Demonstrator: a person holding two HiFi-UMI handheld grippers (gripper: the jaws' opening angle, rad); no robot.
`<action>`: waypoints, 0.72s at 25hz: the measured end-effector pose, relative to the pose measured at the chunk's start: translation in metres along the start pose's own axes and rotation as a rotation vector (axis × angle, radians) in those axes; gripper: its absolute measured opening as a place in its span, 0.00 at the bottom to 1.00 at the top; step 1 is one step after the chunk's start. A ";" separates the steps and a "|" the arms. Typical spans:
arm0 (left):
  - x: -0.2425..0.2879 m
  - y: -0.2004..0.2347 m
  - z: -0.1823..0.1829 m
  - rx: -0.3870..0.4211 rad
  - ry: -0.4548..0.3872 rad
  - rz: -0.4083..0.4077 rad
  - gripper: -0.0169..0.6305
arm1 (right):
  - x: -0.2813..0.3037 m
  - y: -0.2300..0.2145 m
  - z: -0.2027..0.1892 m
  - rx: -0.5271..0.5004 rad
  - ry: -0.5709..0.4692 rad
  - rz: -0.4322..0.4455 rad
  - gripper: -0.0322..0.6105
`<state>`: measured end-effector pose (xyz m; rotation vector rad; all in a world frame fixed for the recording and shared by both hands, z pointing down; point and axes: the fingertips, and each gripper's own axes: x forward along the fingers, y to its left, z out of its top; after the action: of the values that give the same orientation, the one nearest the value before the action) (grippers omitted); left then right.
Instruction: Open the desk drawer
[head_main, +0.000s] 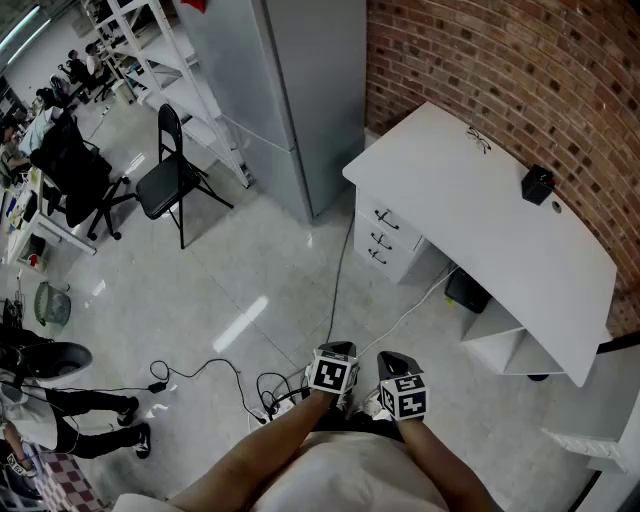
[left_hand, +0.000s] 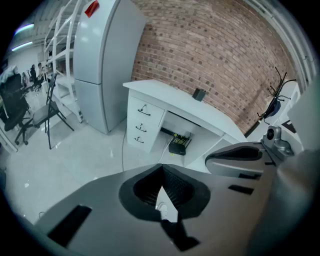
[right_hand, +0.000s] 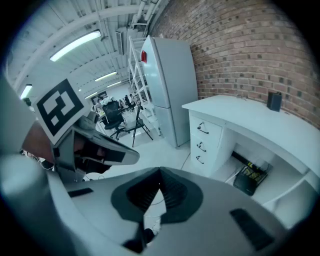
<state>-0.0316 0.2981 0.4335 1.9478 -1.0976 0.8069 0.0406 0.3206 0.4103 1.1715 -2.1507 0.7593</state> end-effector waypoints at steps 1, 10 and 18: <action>-0.002 0.001 -0.001 0.000 0.002 -0.001 0.03 | 0.000 0.002 0.000 0.001 0.001 0.001 0.07; -0.007 0.008 -0.010 0.000 0.001 0.002 0.03 | 0.006 0.019 -0.003 -0.016 0.010 0.021 0.07; -0.007 0.012 -0.008 0.005 -0.010 0.003 0.03 | 0.006 0.020 0.001 -0.018 -0.003 0.012 0.07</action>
<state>-0.0462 0.3033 0.4353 1.9568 -1.1060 0.8027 0.0204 0.3259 0.4102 1.1518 -2.1646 0.7423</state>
